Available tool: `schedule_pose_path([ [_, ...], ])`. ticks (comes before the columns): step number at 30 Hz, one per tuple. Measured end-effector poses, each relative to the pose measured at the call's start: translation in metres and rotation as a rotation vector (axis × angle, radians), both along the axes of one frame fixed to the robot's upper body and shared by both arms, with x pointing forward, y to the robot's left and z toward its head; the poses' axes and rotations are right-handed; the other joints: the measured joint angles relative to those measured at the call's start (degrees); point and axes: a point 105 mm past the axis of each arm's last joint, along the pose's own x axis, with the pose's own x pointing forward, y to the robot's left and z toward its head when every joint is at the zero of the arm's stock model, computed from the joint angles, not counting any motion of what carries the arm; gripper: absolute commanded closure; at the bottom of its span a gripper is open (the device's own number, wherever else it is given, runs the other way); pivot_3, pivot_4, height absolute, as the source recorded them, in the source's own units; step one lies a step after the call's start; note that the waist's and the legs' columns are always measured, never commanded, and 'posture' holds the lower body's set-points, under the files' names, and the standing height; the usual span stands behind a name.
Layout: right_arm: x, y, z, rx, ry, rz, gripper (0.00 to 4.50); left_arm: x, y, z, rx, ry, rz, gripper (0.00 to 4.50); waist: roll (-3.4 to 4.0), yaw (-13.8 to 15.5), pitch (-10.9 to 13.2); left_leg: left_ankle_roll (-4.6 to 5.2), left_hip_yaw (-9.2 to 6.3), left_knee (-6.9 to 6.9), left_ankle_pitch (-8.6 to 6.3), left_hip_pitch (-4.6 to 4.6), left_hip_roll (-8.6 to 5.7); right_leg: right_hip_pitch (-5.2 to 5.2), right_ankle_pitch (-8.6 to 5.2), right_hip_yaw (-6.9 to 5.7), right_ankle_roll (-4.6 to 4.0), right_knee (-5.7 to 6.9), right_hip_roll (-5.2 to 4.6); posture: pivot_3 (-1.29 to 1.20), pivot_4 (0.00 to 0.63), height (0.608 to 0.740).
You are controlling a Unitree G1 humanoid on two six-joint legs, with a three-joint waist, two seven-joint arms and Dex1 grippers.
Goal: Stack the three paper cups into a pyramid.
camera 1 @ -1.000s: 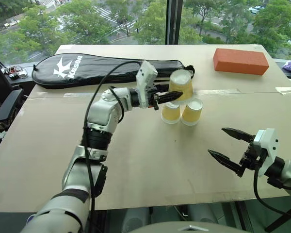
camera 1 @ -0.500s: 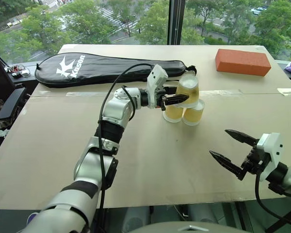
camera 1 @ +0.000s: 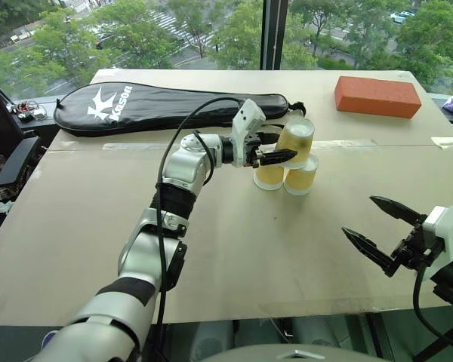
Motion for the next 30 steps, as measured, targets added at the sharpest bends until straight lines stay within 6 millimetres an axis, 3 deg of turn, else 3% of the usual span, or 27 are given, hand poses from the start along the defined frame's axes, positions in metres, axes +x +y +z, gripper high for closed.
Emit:
schedule_pose_path([
  [7,0.001,-0.003,-0.001,0.007,0.0,-0.008,0.0,-0.002,0.014,0.008,-0.009,0.004,0.047,0.04,0.02,-0.2,0.0,0.0,-0.02,-0.02,0.0,0.0,0.03,-0.02,0.06,0.0,-0.05,0.0,0.0,0.0,0.15,0.74],
  [14,0.008,-0.003,-0.001,-0.006,0.0,0.029,0.0,-0.025,0.051,0.017,-0.015,0.035,0.128,0.04,0.04,-0.5,0.0,0.0,-0.05,-0.02,0.0,0.04,0.13,-0.01,0.05,-0.01,-0.06,0.02,0.0,0.0,0.15,0.74],
  [25,0.025,0.01,-0.012,-0.043,0.035,0.137,0.0,-0.102,0.09,-0.008,-0.017,0.058,0.128,0.04,0.08,0.0,0.0,-0.01,0.0,-0.03,0.0,0.11,0.2,0.01,-0.09,0.09,-0.2,0.0,-0.03,0.0,0.15,0.74],
  [26,0.025,0.008,-0.016,-0.061,0.049,0.139,0.0,-0.118,0.098,-0.017,-0.037,0.08,0.156,0.04,0.19,-0.5,-0.1,0.0,-0.01,-0.08,-0.01,0.2,0.24,0.02,-0.07,0.29,-0.24,0.0,-0.06,0.0,0.15,0.74],
  [30,0.022,-0.004,-0.035,-0.076,0.129,0.1,0.0,-0.146,0.129,-0.047,-0.073,0.198,0.319,0.04,0.15,-0.6,0.0,0.0,-0.07,-0.08,-0.01,0.12,0.27,-0.04,-0.06,0.26,-0.27,0.0,-0.08,0.0,0.15,0.74],
])
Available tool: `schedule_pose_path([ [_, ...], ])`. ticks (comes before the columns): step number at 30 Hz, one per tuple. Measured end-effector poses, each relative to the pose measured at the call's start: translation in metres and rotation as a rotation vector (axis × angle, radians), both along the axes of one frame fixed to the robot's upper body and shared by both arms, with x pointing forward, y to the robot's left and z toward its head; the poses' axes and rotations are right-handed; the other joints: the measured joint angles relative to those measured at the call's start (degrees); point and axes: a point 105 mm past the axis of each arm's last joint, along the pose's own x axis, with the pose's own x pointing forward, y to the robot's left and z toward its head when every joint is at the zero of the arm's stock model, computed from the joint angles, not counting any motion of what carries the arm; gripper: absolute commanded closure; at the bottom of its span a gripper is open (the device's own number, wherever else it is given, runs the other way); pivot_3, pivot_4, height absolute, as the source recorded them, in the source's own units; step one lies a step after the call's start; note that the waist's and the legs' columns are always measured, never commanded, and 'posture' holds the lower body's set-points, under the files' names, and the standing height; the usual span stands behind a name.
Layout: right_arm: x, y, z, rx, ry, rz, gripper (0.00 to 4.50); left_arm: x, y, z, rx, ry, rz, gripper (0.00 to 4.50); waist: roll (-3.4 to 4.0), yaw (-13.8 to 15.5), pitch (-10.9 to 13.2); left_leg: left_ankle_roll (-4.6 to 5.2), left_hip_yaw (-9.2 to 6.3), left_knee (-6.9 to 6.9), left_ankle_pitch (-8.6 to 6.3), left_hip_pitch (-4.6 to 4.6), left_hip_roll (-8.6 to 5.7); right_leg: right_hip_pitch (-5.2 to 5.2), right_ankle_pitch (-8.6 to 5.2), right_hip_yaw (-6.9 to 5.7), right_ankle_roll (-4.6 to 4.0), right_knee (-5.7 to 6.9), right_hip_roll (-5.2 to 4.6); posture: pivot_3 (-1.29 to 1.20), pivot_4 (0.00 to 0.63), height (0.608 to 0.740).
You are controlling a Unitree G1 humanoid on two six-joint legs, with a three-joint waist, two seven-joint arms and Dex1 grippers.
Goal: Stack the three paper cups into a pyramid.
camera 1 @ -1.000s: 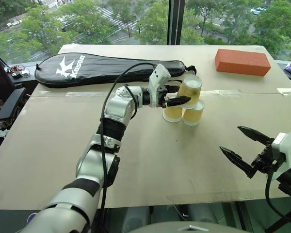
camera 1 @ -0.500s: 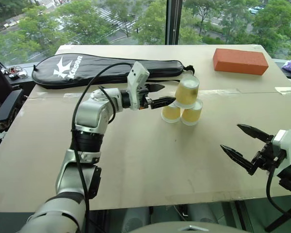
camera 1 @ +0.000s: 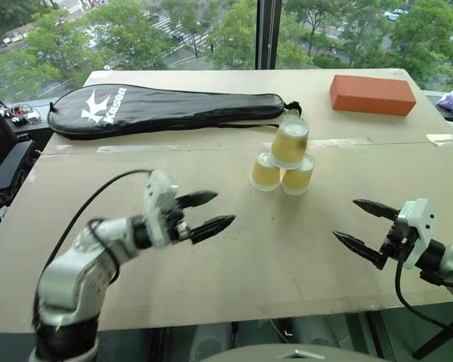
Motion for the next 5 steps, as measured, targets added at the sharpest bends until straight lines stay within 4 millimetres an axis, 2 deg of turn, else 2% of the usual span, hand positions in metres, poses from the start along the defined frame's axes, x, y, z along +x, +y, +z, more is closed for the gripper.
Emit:
schedule_pose_path([
  [3,-0.011,-0.014,-0.018,-0.023,0.079,-0.042,0.0,-0.023,0.032,-0.014,0.031,0.046,0.131,0.04,0.01,0.6,0.0,0.0,0.02,0.01,0.0,0.03,-0.02,0.02,-0.1,-0.04,0.13,0.0,0.0,0.0,0.15,0.74],
  [5,-0.016,-0.022,-0.025,-0.031,0.107,-0.068,0.0,-0.03,0.043,-0.02,0.07,0.056,0.162,0.04,0.02,0.9,0.0,0.0,0.1,0.03,0.0,0.02,-0.06,0.07,-0.15,-0.08,0.21,-0.01,-0.03,0.0,0.15,0.74],
])
